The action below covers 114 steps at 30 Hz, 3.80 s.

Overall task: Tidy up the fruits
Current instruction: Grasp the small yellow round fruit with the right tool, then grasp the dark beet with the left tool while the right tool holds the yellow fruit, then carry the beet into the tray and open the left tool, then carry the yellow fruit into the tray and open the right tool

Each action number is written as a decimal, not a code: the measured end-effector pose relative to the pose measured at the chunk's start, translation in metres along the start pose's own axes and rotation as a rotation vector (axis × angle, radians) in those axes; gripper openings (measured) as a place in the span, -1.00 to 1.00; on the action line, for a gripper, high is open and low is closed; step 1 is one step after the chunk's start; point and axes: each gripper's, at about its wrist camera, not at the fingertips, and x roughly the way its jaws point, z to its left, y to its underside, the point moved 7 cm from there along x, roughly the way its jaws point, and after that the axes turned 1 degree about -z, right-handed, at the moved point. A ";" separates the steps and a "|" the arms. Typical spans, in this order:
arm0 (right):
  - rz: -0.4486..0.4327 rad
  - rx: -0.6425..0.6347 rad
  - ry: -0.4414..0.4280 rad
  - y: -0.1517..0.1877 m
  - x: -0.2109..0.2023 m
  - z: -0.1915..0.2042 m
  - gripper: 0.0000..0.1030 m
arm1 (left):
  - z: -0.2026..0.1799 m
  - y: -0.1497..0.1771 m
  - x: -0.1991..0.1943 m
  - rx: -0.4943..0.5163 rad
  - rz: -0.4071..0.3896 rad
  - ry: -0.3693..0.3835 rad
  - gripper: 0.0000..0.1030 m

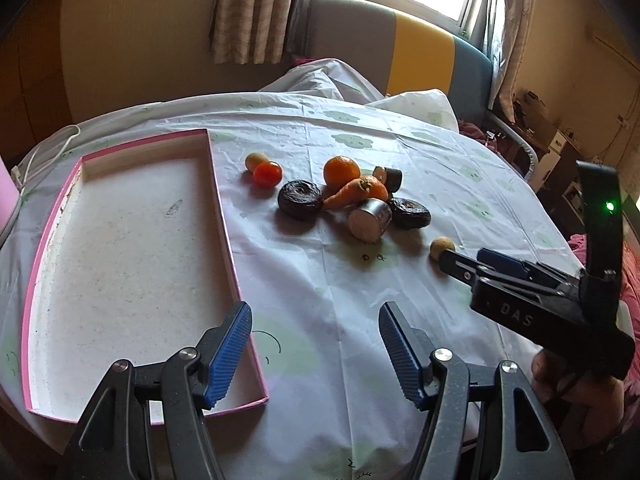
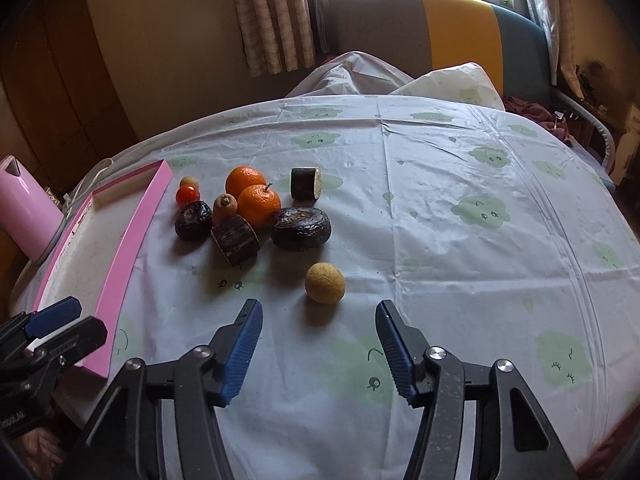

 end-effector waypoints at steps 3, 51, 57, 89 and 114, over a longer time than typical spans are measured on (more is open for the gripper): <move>0.009 -0.020 0.011 -0.005 0.013 0.003 -0.20 | -0.002 0.000 -0.001 -0.004 0.010 0.037 0.30; 0.003 -0.014 -0.011 -0.006 0.035 -0.008 -0.49 | 0.035 -0.090 0.106 -0.154 0.141 0.047 -0.20; 0.003 -0.012 -0.019 -0.006 0.035 -0.009 -0.49 | 0.037 -0.088 0.068 -0.126 0.058 0.038 -0.20; 0.038 -0.099 -0.001 0.001 0.023 0.018 -0.51 | 0.169 -0.032 -0.011 -0.317 -0.005 -0.293 0.06; 0.088 -0.295 -0.443 -0.020 0.005 0.200 -0.51 | 0.178 -0.007 -0.042 -0.373 -0.048 -0.249 0.06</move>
